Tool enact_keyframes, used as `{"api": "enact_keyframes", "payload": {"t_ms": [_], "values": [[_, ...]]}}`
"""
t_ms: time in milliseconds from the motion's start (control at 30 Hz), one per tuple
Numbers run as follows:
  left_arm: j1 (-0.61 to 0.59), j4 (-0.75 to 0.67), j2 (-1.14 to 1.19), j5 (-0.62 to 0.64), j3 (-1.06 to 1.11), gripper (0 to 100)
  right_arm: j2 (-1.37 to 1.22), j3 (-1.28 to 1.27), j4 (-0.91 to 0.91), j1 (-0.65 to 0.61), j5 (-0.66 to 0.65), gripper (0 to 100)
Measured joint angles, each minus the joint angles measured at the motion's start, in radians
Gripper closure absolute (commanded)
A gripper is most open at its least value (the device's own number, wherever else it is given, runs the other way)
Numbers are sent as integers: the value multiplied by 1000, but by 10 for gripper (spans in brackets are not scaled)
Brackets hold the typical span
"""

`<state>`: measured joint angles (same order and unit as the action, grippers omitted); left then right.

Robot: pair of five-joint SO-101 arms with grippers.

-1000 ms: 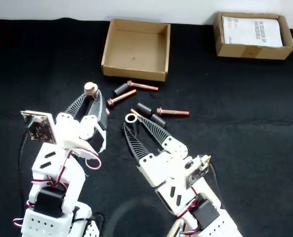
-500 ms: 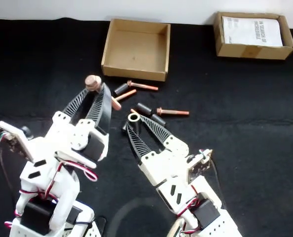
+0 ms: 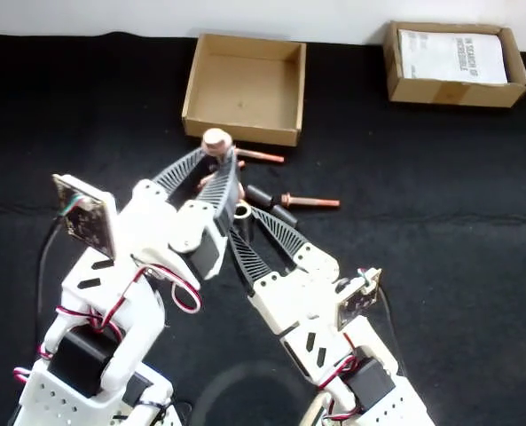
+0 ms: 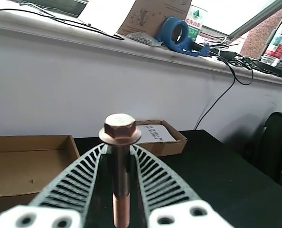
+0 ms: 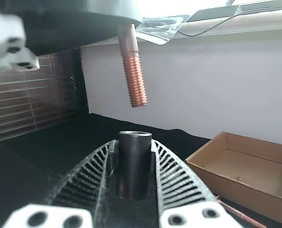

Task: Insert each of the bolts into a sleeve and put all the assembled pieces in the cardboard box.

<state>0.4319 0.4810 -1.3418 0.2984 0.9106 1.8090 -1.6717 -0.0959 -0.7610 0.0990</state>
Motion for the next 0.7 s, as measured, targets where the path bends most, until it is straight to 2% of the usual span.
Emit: {"api": "enact_keyframes", "payload": {"t_ms": [200,700], "values": [[18,3,0,-6,-2,991,0,0,0,0,0,991],[25,129,0,-6,-2,991,0,0,0,3,0,991]]}}
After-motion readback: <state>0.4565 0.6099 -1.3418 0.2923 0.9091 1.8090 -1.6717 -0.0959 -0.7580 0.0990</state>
